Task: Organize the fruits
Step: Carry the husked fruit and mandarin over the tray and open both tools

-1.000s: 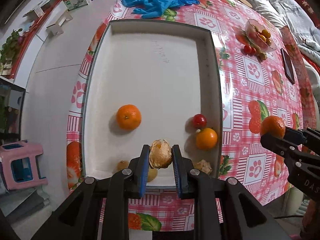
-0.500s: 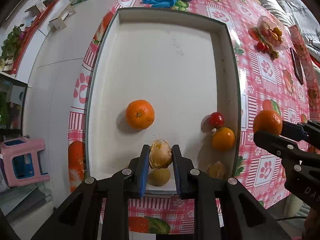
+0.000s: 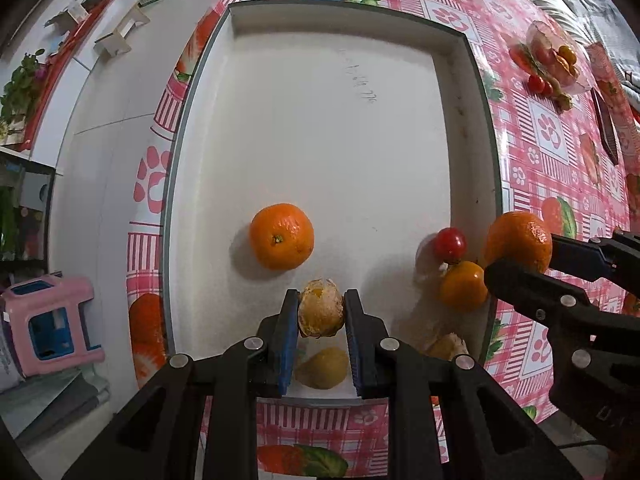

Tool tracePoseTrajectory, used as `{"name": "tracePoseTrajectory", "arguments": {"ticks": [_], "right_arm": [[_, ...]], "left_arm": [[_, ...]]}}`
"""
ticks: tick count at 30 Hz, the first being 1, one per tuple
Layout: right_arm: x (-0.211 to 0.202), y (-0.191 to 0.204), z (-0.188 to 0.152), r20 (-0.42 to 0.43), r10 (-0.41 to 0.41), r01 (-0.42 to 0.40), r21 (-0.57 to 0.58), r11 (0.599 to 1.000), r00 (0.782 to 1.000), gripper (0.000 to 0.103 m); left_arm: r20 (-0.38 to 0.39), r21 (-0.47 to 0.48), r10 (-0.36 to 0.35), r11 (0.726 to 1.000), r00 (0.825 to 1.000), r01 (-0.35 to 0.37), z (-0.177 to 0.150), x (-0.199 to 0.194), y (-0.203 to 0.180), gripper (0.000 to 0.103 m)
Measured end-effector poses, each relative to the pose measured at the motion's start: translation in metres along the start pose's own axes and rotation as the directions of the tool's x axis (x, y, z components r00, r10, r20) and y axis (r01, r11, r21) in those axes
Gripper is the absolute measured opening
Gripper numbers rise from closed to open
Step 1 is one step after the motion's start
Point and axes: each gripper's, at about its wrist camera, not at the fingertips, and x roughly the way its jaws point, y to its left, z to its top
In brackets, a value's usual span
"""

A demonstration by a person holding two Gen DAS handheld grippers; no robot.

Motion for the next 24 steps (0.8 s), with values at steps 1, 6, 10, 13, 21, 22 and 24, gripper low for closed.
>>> {"name": "tracePoseTrajectory", "arguments": {"ticks": [1,6,10,13,21,22,24], "right_arm": [[0.001,0.000,0.001,-0.002,0.000,0.000,0.000,1.000,1.000,0.038],[0.007,0.001,0.007,-0.014,0.002,-0.002,0.002,1.000,1.000,0.038],[0.012,0.005,0.011,-0.022,0.005,-0.005,0.001,1.000,1.000,0.038],[0.018,0.009,0.013,-0.031,0.008,-0.008,-0.001,1.000,0.999,0.038],[0.030,0.020,0.023,-0.062,0.023,-0.024,-0.021,0.999,0.998,0.038],[0.030,0.022,0.024,-0.063,0.025,-0.026,-0.021,0.999,0.998,0.038],[0.032,0.025,0.026,-0.065,0.027,-0.029,-0.023,0.999,0.997,0.038]], "left_arm": [[-0.001,-0.001,0.000,1.000,1.000,0.000,-0.001,0.001,0.001,0.023],[-0.009,-0.004,0.003,1.000,1.000,-0.003,-0.002,0.004,0.002,0.023],[-0.019,-0.004,0.007,1.000,1.000,-0.007,-0.002,0.008,0.002,0.023],[-0.027,-0.006,0.009,1.000,1.000,-0.009,-0.002,0.010,0.002,0.023],[-0.036,0.005,0.013,1.000,0.999,-0.013,0.001,0.013,-0.001,0.024],[-0.038,0.006,0.009,1.000,0.999,-0.009,0.002,0.013,-0.002,0.024],[-0.042,0.007,0.010,1.000,0.999,-0.010,0.003,0.015,-0.004,0.024]]}}
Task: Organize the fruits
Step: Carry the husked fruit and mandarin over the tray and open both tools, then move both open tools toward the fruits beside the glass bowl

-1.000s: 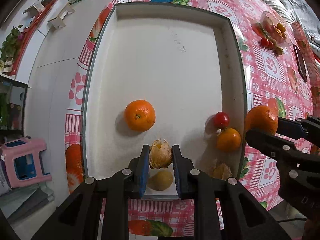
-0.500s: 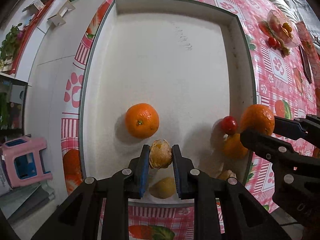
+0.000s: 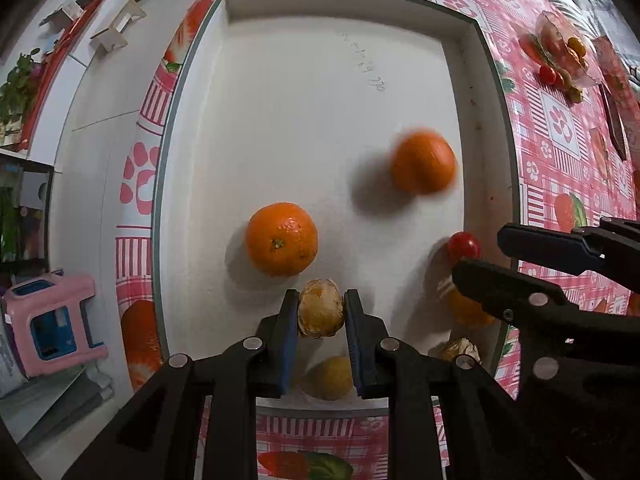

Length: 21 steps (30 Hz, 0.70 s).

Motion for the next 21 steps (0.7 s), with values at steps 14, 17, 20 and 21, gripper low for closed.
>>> {"name": "tracePoseTrajectory", "arguments": {"ticks": [14,17,20,21], "right_arm": [[-0.016,-0.009,-0.001,0.036,0.003,-0.004,0.037,0.999,0.999,0.077],[-0.020,-0.012,-0.003,0.051,-0.011,0.009,0.050,0.999,0.999,0.082],[-0.027,-0.022,-0.007,0.064,-0.023,0.019,0.067,0.998,0.998,0.089],[-0.029,-0.026,-0.008,0.069,-0.030,0.025,0.077,0.997,0.997,0.094]], "left_arm": [[0.048,0.020,0.056,0.998,0.997,-0.057,0.006,-0.011,-0.015,0.087],[0.046,0.016,0.057,0.998,0.997,-0.057,0.008,-0.011,-0.019,0.087],[0.046,0.022,0.059,0.998,0.997,-0.060,0.009,-0.014,-0.025,0.087],[0.047,0.027,0.062,0.998,0.997,-0.063,0.010,-0.015,-0.027,0.087]]}}
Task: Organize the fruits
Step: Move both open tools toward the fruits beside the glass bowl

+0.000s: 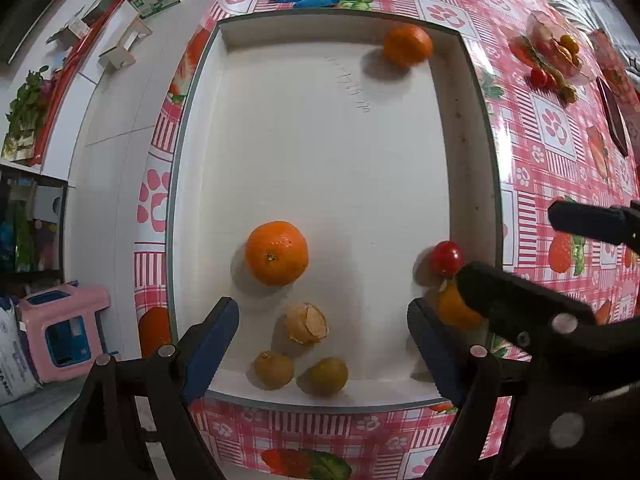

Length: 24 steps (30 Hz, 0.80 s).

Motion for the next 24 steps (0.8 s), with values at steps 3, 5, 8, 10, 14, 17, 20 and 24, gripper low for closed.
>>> {"name": "tracePoseTrajectory", "arguments": {"ticks": [3,5,8,10,14,17,20,24], "right_arm": [[-0.011,-0.019,-0.001,0.028,-0.020,0.019,0.032,0.999,0.999,0.097],[-0.017,-0.032,-0.002,0.041,-0.026,0.023,0.068,0.997,0.999,0.097],[-0.025,-0.053,-0.003,0.050,-0.024,0.017,0.121,0.992,0.998,0.097],[-0.034,-0.071,-0.005,0.064,-0.029,0.019,0.157,0.987,0.998,0.097],[-0.049,-0.097,-0.008,0.086,-0.030,0.010,0.225,0.974,0.996,0.097],[-0.059,-0.124,-0.010,0.103,-0.027,-0.005,0.297,0.955,0.994,0.097],[-0.068,-0.149,-0.012,0.122,-0.045,-0.002,0.361,0.933,0.992,0.097],[-0.080,-0.187,-0.015,0.151,-0.068,-0.005,0.440,0.898,0.986,0.097]], "left_arm": [[0.005,0.014,0.000,1.000,1.000,0.000,0.002,-0.008,-0.004,0.087],[0.008,0.023,-0.001,1.000,1.000,0.000,0.002,-0.012,-0.008,0.087],[0.009,0.039,-0.005,0.999,1.000,0.004,0.003,-0.019,-0.018,0.087],[0.007,0.045,-0.023,0.999,1.000,0.023,0.005,-0.027,-0.025,0.087],[0.031,0.058,-0.099,0.994,0.995,0.098,0.013,-0.053,-0.041,0.087],[0.070,0.113,-0.134,0.986,0.989,0.125,0.024,-0.080,-0.061,0.087],[0.113,0.167,-0.155,0.977,0.981,0.136,0.042,-0.102,-0.072,0.087],[0.187,0.212,-0.187,0.966,0.964,0.146,0.073,-0.135,-0.088,0.087]]}}
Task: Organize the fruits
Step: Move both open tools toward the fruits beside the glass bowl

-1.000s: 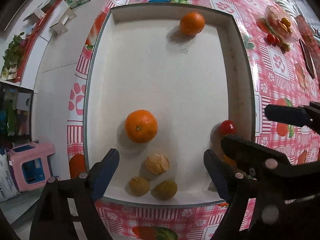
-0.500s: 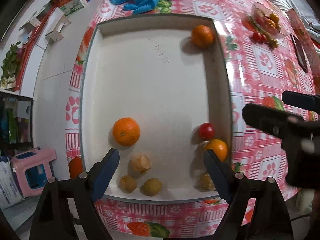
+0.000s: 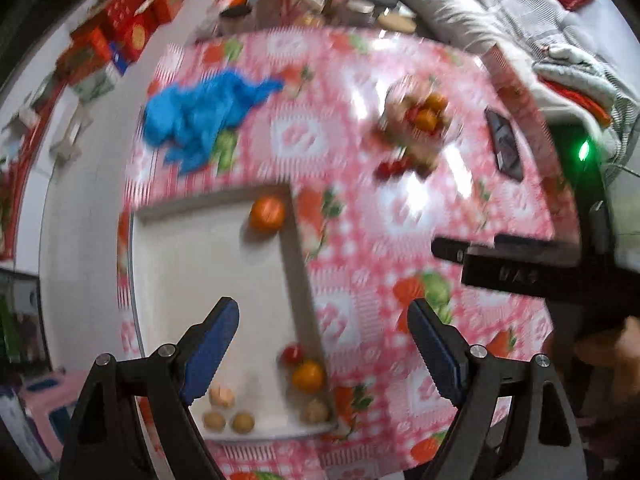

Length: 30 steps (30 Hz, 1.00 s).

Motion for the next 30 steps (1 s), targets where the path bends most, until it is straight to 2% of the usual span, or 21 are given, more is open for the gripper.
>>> {"name": "tracePoseTrajectory", "arguments": {"ticks": [4,9,18,19,20,22,30], "right_arm": [[-0.008,-0.030,0.018,0.032,-0.012,0.009,0.079,0.997,0.999,0.097],[-0.008,-0.060,0.023,0.040,-0.025,0.020,0.125,0.992,0.999,0.097],[0.018,-0.111,-0.011,-0.046,-0.012,0.020,0.184,0.983,0.999,0.097],[0.020,-0.116,-0.014,-0.053,-0.002,0.012,0.193,0.981,0.999,0.097],[0.021,-0.119,-0.016,-0.059,0.009,0.003,0.199,0.980,0.998,0.097],[0.023,-0.124,-0.019,-0.065,0.023,-0.009,0.206,0.979,0.998,0.097],[0.030,-0.134,-0.018,-0.057,0.050,-0.037,0.213,0.976,0.997,0.097]], "left_arm": [[0.054,0.007,-0.004,1.000,0.999,0.004,0.035,-0.002,-0.014,0.087],[0.053,0.020,0.014,1.000,0.998,-0.015,0.065,0.038,-0.033,0.087],[-0.009,0.098,0.056,0.994,0.998,-0.055,0.086,0.128,-0.072,0.087],[-0.009,0.107,0.061,0.993,0.998,-0.060,0.087,0.135,-0.075,0.085],[-0.007,0.119,0.068,0.991,0.998,-0.066,0.090,0.143,-0.079,0.077],[-0.024,0.133,0.073,0.989,0.997,-0.069,0.094,0.159,-0.083,0.075],[-0.037,0.150,0.109,0.983,0.993,-0.103,0.100,0.196,-0.090,0.075]]}}
